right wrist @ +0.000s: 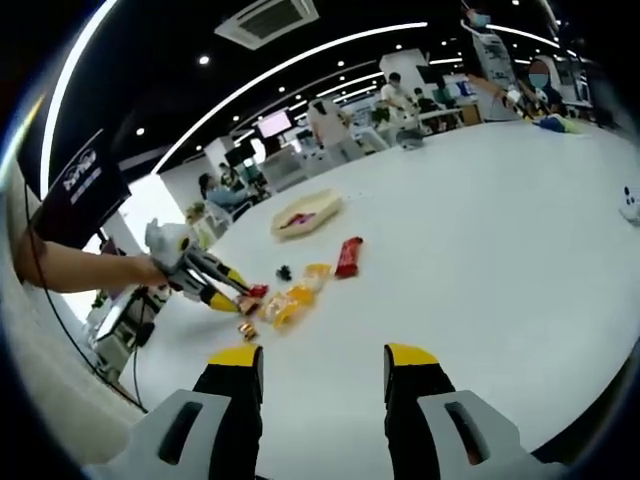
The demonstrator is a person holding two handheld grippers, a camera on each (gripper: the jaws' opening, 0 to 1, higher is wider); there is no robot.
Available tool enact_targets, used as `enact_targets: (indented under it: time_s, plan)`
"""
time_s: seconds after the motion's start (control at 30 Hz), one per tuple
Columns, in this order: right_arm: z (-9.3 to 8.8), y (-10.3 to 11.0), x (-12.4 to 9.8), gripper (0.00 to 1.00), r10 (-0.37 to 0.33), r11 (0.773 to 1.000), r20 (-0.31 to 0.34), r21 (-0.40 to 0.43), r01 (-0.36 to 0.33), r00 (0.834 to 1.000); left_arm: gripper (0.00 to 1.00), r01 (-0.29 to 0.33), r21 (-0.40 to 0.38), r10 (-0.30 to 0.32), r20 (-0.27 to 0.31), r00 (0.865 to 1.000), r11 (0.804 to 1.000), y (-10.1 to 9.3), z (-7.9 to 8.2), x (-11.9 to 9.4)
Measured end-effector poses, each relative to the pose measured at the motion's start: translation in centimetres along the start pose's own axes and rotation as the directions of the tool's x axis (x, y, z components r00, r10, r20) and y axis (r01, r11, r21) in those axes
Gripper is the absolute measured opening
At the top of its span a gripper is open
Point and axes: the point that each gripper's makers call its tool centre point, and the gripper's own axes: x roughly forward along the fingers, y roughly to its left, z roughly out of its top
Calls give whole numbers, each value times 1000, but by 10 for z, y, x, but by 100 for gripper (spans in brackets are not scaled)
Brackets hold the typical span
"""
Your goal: Place the target food into the container with the food tongs after gripping and lifting it, then release it inside without dropping or visibly crushing the food.
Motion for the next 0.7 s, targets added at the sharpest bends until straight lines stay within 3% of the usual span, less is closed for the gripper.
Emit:
enact_targets:
  time_s: [0.37, 0.7]
  plan:
    - [3, -3, 7, 49, 6, 1000, -7, -8, -6, 1000, 20, -5, -102, 7, 16, 1000, 995, 3, -1, 1]
    - [10, -7, 9, 49, 7, 1000, 4, -6, -7, 1000, 18, -34, -132, 36, 12, 999, 991, 10, 1, -5]
